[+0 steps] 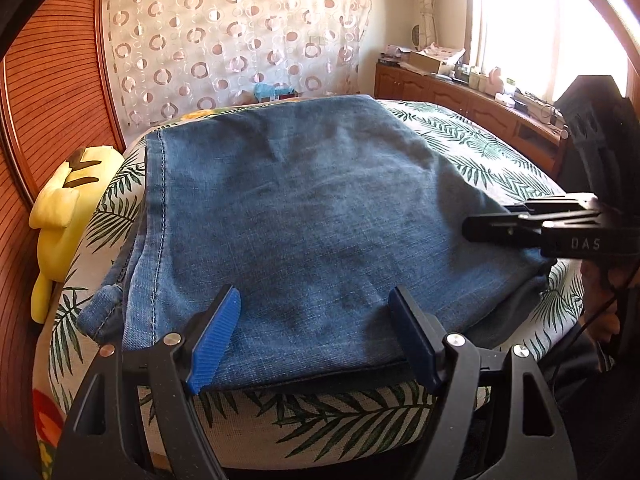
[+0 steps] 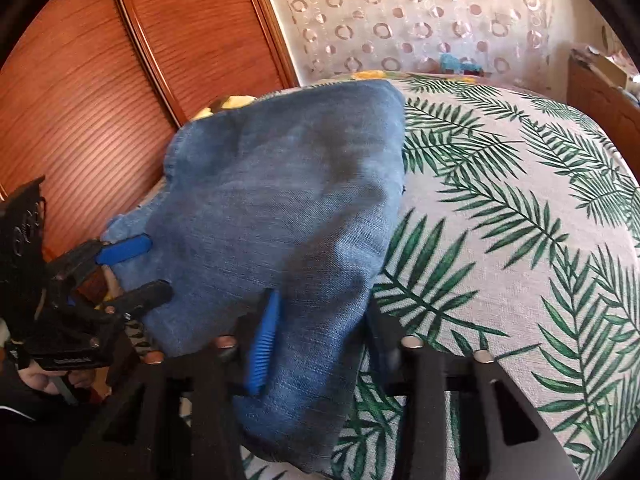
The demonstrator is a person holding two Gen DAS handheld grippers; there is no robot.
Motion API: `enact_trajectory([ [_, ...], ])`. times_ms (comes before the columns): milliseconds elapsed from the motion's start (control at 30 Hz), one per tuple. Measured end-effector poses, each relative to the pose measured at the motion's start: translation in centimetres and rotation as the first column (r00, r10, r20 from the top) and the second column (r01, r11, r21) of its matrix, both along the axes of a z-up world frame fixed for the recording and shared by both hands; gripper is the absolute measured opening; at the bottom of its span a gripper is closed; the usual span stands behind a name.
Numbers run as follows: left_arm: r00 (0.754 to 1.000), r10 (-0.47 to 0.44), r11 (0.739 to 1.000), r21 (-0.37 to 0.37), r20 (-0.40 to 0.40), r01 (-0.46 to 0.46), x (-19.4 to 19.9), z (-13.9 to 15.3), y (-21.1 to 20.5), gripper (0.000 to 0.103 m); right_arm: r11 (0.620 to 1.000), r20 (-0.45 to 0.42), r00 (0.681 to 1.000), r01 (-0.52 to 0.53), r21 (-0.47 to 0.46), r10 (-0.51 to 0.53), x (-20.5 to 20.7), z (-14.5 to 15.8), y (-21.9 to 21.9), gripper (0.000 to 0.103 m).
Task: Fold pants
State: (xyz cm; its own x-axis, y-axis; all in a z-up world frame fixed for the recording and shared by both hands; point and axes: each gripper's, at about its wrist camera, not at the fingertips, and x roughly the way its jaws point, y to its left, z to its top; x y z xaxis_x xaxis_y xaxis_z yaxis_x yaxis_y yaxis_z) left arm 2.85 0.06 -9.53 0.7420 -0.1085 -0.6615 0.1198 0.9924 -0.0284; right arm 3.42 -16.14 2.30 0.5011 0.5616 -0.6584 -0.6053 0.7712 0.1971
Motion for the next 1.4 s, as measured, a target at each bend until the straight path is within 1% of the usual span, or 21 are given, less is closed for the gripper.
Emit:
enact_trajectory([
  [100,1.000,-0.001,1.000,-0.012,-0.002,0.001,0.0,0.0,0.4,0.077,1.000,0.026,1.000,-0.010,0.003,0.010,-0.2,0.6,0.3,0.016],
  [200,1.000,-0.002,1.000,-0.010,-0.002,0.002,-0.2,0.0,0.5,0.077,0.999,0.056,0.998,-0.027,0.029,0.025,-0.9,1.9,0.6,0.012],
  [300,1.000,-0.005,1.000,-0.007,-0.007,0.005,-0.2,0.3,0.6,0.077,0.997,0.087,0.995,-0.055,0.054,0.050,-1.4,3.1,1.0,0.010],
  [400,1.000,0.015,1.000,-0.026,0.007,-0.015,-0.5,1.4,1.5,0.077,0.994,0.117,0.990,-0.084,0.068,0.075,-1.9,4.3,1.4,0.009],
  [500,0.998,0.050,0.997,-0.060,0.041,-0.048,-1.1,3.0,3.2,0.077,0.990,0.141,0.984,-0.117,0.076,0.106,-2.0,5.3,2.2,0.009],
  [600,0.994,0.083,0.995,-0.068,0.076,-0.078,-1.8,4.4,4.4,0.077,0.985,0.164,0.976,-0.155,0.078,0.141,-1.8,6.1,3.5,0.008],
  [767,0.984,0.127,0.990,-0.079,0.127,-0.117,-2.7,6.7,6.8,0.077,0.972,0.179,0.963,-0.218,0.084,0.201,-1.4,6.6,6.7,0.008],
  [933,0.969,0.161,0.987,-0.057,0.187,-0.153,-3.3,9.0,8.7,0.077,0.957,0.172,0.948,-0.283,0.072,0.267,0.2,5.7,10.6,0.008],
  [1100,0.954,0.194,0.981,-0.054,0.230,-0.186,-4.4,10.4,10.4,0.077,0.938,0.139,0.935,-0.338,0.073,0.326,1.9,4.4,14.0,0.008],
  [1267,0.943,0.225,0.974,-0.057,0.245,-0.218,-5.0,10.8,11.8,0.077,0.919,0.089,0.918,-0.392,0.048,0.387,3.7,3.2,17.2,0.008],
  [1400,0.940,0.238,0.971,-0.059,0.243,-0.231,-5.0,10.7,12.2,0.077,0.896,0.034,0.896,-0.444,-0.004,0.444,4.5,1.4,20.2,0.008],
])
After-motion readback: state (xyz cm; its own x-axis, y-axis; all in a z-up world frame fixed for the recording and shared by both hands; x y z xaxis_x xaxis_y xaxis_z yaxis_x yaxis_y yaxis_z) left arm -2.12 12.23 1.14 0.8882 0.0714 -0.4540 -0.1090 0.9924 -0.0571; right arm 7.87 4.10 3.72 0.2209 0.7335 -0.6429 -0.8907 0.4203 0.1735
